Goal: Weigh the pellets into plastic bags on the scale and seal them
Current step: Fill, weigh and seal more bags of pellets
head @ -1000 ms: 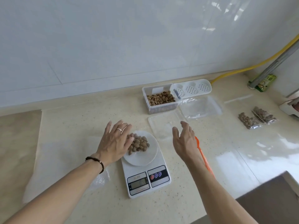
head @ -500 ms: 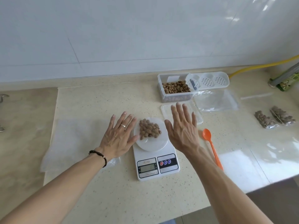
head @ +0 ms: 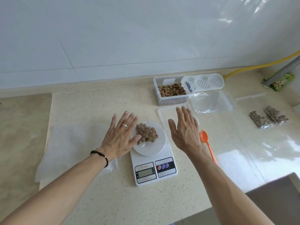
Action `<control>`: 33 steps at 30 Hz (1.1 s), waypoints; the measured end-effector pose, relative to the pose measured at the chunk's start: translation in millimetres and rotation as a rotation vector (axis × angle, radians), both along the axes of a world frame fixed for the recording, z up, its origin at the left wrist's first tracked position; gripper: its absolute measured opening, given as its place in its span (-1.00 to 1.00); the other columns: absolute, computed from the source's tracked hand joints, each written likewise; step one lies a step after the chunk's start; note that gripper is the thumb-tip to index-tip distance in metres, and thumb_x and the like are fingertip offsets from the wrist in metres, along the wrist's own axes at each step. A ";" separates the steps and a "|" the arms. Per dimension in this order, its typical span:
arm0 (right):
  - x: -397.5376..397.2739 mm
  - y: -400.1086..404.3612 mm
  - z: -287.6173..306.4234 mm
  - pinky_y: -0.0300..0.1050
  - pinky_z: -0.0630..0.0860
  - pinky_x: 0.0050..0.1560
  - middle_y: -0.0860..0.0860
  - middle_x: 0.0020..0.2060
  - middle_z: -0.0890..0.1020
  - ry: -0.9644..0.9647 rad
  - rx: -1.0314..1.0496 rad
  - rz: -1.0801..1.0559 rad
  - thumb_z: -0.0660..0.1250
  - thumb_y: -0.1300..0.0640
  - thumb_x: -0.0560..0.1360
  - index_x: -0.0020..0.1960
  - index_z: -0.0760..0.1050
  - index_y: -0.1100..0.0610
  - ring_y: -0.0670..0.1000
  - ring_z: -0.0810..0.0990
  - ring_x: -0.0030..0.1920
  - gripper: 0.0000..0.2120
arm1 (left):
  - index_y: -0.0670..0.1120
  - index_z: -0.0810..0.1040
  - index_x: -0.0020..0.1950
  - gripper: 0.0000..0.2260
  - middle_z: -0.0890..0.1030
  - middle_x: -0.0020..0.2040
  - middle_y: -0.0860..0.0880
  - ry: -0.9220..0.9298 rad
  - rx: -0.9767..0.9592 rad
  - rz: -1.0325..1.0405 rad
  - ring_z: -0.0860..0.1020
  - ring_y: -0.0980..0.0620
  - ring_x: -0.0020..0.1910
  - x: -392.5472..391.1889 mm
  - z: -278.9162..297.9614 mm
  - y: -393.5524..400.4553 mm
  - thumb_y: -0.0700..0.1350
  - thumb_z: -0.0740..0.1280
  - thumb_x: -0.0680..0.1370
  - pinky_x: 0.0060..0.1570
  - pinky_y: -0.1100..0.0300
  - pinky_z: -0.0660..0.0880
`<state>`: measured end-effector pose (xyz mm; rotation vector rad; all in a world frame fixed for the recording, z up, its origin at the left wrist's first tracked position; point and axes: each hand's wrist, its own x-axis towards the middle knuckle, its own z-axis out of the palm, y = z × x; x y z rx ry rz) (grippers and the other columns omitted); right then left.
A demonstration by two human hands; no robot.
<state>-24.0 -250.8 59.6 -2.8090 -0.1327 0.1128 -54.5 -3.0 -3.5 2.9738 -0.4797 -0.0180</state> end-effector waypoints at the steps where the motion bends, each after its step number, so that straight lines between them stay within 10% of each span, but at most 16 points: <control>1: -0.4 -6.9 0.3 0.11 -0.03 0.54 0.10 0.59 0.06 0.014 0.042 -0.048 0.01 -0.13 0.66 0.59 0.04 0.08 0.10 -0.02 0.59 -0.43 | -0.16 0.17 0.54 -0.36 0.25 0.52 -0.15 -0.004 -0.008 -0.011 0.10 -0.14 0.55 5.0 2.7 -3.3 0.24 -0.15 0.63 0.47 -0.26 0.04; 14: -26.0 -64.1 -17.7 0.19 0.57 0.12 0.06 0.02 0.66 0.297 0.633 -0.675 0.18 -0.09 0.59 0.22 0.51 0.07 0.10 0.64 -0.01 -0.67 | -0.10 0.15 0.51 -0.43 0.36 0.43 -0.14 0.174 -0.121 -0.128 0.23 -0.07 0.47 77.3 29.5 -102.2 0.20 -0.08 0.61 0.48 -0.08 0.06; 22: -20.2 -54.1 -11.2 -0.14 0.56 -0.19 0.09 -0.30 0.62 0.345 0.904 -0.667 0.36 0.32 0.47 -0.12 0.62 0.27 -0.03 0.56 -0.30 -0.94 | -0.11 0.30 0.47 -0.52 0.51 0.31 -0.12 0.492 -0.373 0.003 0.47 -0.07 0.27 99.2 50.9 -136.1 0.07 0.21 0.61 0.28 0.04 0.37; 26: -9.0 -49.3 6.1 -0.14 0.59 -0.14 0.08 -0.28 0.62 0.342 1.018 -0.630 0.34 0.31 0.50 -0.07 0.64 0.24 -0.01 0.57 -0.27 -0.89 | 0.04 0.47 0.18 -0.73 0.57 -0.10 0.03 0.436 -0.616 0.054 0.55 0.10 -0.09 107.3 76.3 -117.1 0.07 0.36 0.53 -0.10 0.31 0.44; 33: 5.8 -28.1 44.2 -0.15 0.52 -0.17 0.01 -0.33 0.49 0.355 1.189 -0.435 0.37 0.19 0.55 -0.15 0.60 0.21 -0.06 0.48 -0.33 -0.87 | -0.32 0.49 -0.24 -0.69 0.48 -0.42 -0.03 0.336 -0.902 0.133 0.44 0.21 -0.49 100.5 132.8 -89.2 -0.10 0.39 0.55 -0.34 0.37 0.41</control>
